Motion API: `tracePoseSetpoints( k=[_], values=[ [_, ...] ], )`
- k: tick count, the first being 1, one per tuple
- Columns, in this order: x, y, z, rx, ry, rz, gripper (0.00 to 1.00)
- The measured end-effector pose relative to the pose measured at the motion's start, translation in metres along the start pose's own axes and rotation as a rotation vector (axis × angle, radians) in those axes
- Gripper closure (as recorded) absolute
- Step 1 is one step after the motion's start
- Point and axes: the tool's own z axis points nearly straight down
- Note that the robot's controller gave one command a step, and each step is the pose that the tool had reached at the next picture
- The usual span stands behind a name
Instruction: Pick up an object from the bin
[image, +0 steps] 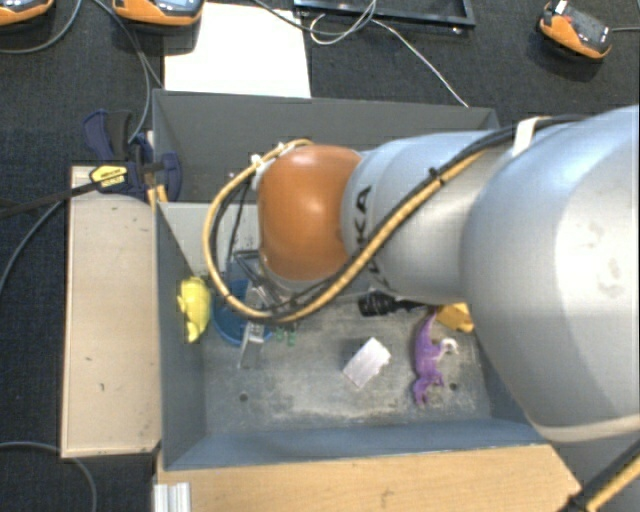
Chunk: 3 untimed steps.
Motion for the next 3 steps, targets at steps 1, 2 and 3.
tracePoseSetpoints(
  k=[1,2,3],
  values=[
    [-0.024,-0.008,0.003,-0.004,0.0,0.015,0.0],
    [-0.038,-0.012,0.006,0.0,-0.002,0.141,0.0],
    [-0.032,-0.005,0.015,-0.001,0.002,0.319,0.0]
  ],
)
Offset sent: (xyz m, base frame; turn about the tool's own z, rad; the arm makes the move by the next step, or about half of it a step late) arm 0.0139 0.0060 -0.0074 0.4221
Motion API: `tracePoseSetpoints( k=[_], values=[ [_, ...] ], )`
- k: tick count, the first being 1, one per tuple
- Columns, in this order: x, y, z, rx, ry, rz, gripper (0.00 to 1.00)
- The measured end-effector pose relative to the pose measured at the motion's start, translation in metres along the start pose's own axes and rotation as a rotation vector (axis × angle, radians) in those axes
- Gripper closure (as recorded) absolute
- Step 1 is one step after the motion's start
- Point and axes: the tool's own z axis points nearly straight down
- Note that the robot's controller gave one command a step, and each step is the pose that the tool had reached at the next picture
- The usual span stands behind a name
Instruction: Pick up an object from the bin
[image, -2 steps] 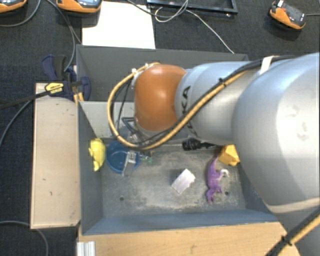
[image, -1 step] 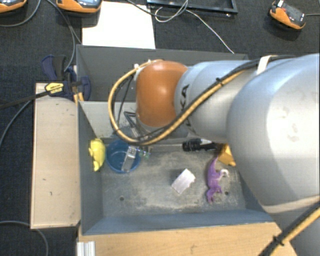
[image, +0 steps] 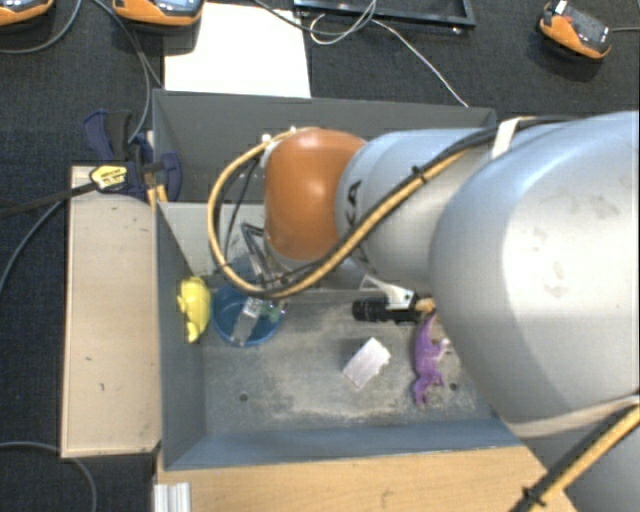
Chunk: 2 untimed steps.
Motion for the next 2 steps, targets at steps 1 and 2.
tracePoseSetpoints(
  k=[1,2],
  values=[
    [0.0145,0.0233,0.0366,0.003,-0.002,-0.635,1.0],
    [0.0142,0.0233,0.0364,0.003,-0.002,-0.633,1.0]
  ],
)
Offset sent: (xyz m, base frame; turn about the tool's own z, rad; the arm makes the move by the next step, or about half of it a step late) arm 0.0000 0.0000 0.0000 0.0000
